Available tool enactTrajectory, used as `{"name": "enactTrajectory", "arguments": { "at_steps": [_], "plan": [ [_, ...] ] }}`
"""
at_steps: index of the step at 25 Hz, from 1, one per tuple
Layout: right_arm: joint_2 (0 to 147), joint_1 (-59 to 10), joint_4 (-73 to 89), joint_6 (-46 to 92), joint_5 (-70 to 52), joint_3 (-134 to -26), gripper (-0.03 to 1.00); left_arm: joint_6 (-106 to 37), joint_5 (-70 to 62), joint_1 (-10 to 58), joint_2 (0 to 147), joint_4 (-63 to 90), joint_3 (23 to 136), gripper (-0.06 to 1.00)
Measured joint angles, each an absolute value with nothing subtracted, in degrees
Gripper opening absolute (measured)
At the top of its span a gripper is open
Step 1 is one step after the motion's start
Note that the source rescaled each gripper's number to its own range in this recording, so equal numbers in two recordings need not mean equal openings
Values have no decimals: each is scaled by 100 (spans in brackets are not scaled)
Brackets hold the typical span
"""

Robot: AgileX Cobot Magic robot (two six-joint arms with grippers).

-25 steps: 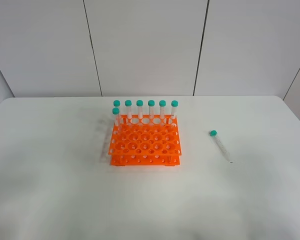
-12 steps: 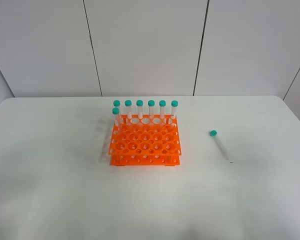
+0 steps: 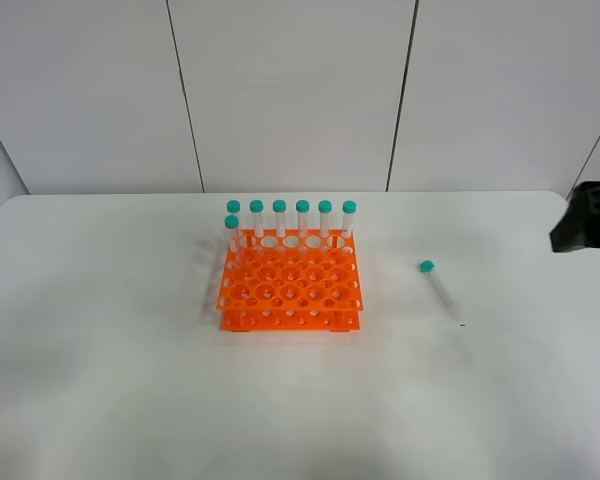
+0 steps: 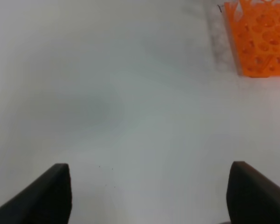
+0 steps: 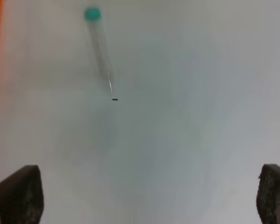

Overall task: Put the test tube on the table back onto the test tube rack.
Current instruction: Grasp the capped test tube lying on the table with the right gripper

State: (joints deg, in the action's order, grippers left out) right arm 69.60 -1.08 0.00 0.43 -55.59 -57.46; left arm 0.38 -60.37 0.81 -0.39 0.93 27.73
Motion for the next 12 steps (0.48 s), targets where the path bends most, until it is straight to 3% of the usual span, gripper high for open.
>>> {"name": "enactTrajectory", "arguments": {
  "at_steps": [7, 12],
  "plan": [
    [9659, -108, 102, 409, -5778, -7229, 100, 38, -6037, 81, -39, 93, 2773, 94],
    [10513, -403, 464, 822, -5809, -7734, 100, 38, -6037, 81, -39, 93, 2773, 94]
  ]
}}
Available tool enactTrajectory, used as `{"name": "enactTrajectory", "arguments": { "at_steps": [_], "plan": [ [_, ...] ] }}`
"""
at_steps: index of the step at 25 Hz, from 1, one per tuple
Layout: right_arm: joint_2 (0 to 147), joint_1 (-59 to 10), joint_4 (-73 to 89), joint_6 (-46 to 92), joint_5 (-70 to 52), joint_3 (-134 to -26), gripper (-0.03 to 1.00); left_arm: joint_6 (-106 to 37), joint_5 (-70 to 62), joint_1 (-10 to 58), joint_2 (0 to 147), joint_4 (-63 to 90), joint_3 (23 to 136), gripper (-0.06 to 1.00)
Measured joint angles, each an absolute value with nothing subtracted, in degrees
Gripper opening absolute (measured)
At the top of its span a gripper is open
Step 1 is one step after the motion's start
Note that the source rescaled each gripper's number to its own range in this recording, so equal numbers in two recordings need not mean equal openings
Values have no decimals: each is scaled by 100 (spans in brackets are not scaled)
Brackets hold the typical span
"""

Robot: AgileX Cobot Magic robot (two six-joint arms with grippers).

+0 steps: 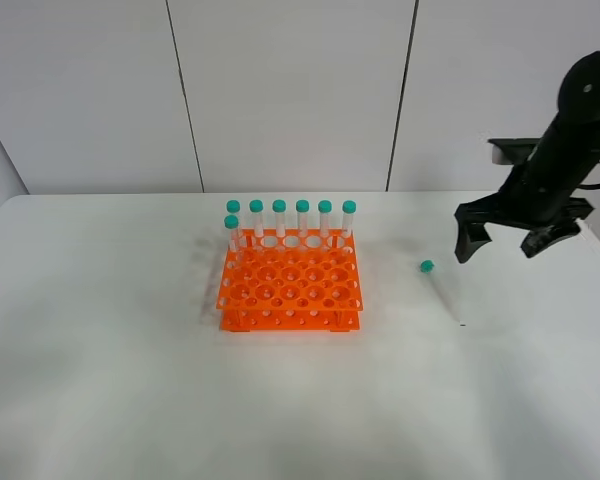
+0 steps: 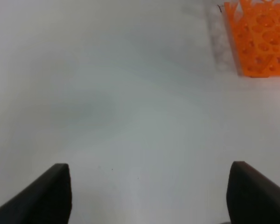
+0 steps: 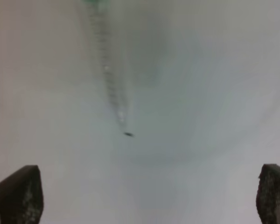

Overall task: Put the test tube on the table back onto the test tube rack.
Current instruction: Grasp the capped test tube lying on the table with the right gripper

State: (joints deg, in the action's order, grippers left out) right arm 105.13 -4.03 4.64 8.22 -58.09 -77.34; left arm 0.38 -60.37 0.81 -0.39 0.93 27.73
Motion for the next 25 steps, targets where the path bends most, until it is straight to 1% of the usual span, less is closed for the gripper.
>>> {"name": "enactTrajectory", "arguments": {
  "at_steps": [3, 5, 13, 19, 25],
  "plan": [
    [10783, -720, 434, 933, -5644, -7818, 100, 38, -6037, 81, -39, 93, 2773, 94],
    [10840, -809, 337, 922, -5488, -7818, 100, 38, -6037, 81, -39, 93, 2773, 94],
    [10980, -808, 0, 763, -5137, -7835, 100, 38, -6037, 81, -39, 93, 2773, 94],
    [11572, -808, 0, 614, -4788, -7835, 100, 38, -6037, 81, -39, 93, 2773, 94],
    [11845, -808, -43, 423, -4625, -7835, 99, 38, -6037, 81, -39, 93, 2773, 94]
  ]
}}
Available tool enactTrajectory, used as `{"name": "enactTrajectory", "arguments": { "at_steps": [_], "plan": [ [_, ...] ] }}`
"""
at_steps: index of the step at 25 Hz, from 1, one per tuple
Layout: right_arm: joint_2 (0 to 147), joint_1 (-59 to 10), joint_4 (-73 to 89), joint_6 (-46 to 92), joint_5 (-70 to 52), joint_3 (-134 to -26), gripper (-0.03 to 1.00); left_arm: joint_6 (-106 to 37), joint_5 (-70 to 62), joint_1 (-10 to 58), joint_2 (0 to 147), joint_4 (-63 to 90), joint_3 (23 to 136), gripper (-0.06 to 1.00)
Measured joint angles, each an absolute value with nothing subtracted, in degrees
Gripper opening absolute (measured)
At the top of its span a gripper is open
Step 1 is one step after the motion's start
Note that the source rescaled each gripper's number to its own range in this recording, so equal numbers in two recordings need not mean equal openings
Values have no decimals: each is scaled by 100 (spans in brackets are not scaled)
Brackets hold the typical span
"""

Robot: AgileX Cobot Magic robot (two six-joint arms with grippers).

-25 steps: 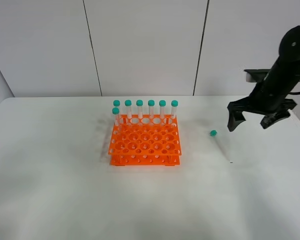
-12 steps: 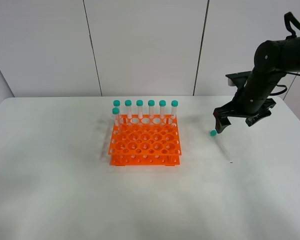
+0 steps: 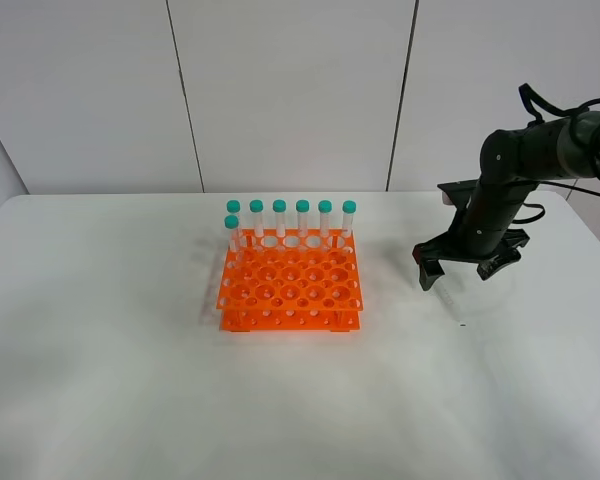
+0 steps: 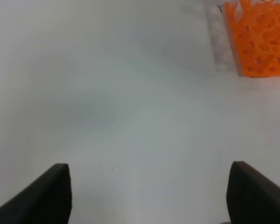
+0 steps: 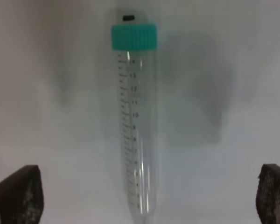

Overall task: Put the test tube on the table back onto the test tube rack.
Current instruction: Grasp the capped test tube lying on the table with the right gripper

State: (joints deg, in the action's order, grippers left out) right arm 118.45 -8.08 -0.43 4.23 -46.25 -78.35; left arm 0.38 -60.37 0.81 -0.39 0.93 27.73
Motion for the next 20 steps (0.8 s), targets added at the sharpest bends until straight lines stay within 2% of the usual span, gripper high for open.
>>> {"name": "enactTrajectory", "arguments": {
  "at_steps": [20],
  "plan": [
    [12286, -808, -37, 423, -4543, -7837, 98, 38, -6037, 81, -39, 93, 2773, 94]
  ]
}}
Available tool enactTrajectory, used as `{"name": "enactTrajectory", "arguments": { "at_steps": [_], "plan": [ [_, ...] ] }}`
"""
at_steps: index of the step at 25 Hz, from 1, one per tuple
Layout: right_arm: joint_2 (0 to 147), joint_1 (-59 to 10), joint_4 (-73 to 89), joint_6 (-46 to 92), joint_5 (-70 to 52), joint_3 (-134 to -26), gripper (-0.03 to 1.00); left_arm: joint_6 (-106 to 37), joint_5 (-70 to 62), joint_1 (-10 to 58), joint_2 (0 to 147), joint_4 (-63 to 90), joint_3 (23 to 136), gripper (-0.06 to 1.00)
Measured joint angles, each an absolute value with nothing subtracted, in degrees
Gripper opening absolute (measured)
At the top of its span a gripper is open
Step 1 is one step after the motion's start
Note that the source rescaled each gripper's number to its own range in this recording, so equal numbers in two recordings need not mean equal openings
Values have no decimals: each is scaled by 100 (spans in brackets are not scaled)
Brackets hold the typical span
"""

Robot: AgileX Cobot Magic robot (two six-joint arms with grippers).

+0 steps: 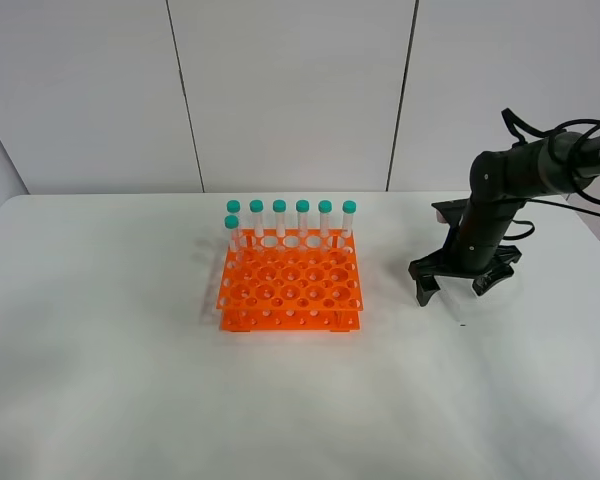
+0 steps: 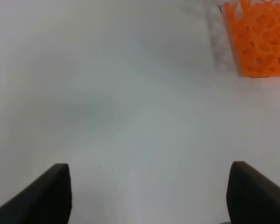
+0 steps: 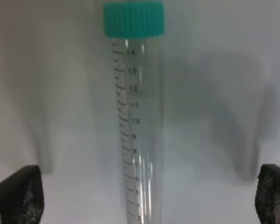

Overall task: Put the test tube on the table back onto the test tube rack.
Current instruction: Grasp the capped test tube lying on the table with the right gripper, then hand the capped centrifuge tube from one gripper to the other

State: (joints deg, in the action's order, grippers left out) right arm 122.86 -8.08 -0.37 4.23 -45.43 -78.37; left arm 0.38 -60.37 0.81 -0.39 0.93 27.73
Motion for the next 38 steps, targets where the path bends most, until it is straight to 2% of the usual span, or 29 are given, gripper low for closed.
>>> {"name": "enactTrajectory", "arguments": {
  "at_steps": [4, 6, 7, 9, 12, 13, 14, 20, 33, 38],
  "plan": [
    [12401, -810, -58, 423, -4570, -7837, 98, 38, -6037, 81, -39, 93, 2773, 94],
    [12401, -822, -79, 423, -4570, -7837, 93, 38, -6037, 81, -39, 93, 2773, 94],
    [12401, -837, -79, 423, -4570, -7837, 85, 38, -6037, 81, -39, 93, 2773, 94],
    [12406, -847, -102, 423, -4570, -7837, 60, 38, -6037, 81, -39, 93, 2773, 94],
    [12406, -853, -109, 423, -4570, -7837, 4, 38, -6037, 81, -39, 93, 2773, 94],
    [12406, -853, -120, 421, -4564, -7837, 0, 38, -6037, 81, -39, 93, 2773, 94],
    [12406, -853, -134, 421, -4570, -7837, 3, 38, -6037, 81, -39, 93, 2773, 94],
    [12300, -853, -153, 421, -4570, -7837, 3, 38, -6037, 81, -39, 93, 2773, 94],
    [9689, -853, -286, 532, -5422, -7913, 3, 38, -6035, 81, -39, 93, 2773, 94],
    [8413, -858, -122, 532, -5389, -6955, 3, 38, -6035, 81, -39, 93, 2773, 94]
  ]
}}
